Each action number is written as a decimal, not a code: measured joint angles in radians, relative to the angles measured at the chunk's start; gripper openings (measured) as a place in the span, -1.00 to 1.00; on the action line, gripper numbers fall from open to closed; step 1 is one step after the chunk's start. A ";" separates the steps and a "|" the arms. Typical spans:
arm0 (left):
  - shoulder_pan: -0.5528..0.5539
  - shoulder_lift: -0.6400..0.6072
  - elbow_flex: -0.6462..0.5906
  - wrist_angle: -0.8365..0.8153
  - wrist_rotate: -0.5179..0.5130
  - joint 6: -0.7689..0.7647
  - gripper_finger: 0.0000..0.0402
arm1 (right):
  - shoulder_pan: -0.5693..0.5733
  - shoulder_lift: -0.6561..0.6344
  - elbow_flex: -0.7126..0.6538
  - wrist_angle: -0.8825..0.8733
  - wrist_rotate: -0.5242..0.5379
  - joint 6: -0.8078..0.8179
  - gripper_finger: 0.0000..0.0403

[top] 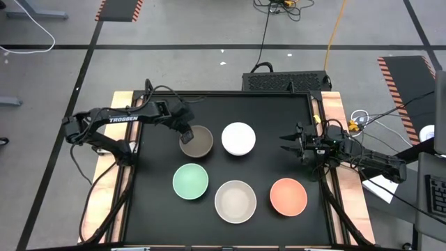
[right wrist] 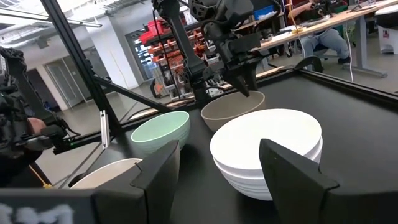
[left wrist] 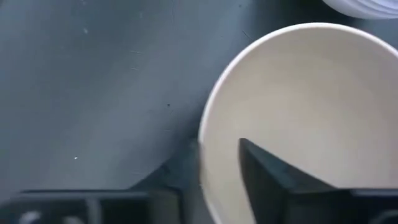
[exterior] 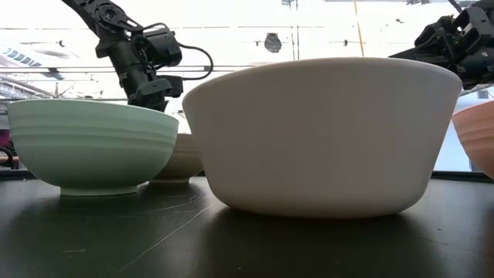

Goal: Nest bowls inside each other
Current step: Stack the brown bowl on the stacked white bowl

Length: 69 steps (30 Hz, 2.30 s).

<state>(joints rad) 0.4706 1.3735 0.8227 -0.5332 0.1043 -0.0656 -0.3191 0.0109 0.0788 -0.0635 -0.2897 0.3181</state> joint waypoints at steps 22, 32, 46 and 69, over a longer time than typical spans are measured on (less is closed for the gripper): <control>-0.033 0.001 0.039 0.036 -0.099 0.082 -0.99 | 0.000 0.000 0.000 0.000 0.000 -0.001 0.05; -0.033 0.001 0.249 -0.032 -0.023 0.092 -1.00 | 0.000 0.000 0.000 0.000 0.000 -0.001 0.05; -0.084 0.211 0.569 -0.119 0.079 0.064 -1.00 | 0.000 0.000 0.000 0.002 0.000 -0.013 0.05; -0.146 0.659 0.997 -0.272 0.102 0.110 -1.00 | 0.000 0.000 0.000 0.008 0.000 -0.007 0.05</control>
<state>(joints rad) 0.3247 2.0323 1.8198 -0.8049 0.2063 0.0444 -0.3191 0.0113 0.0784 -0.0559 -0.2901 0.3116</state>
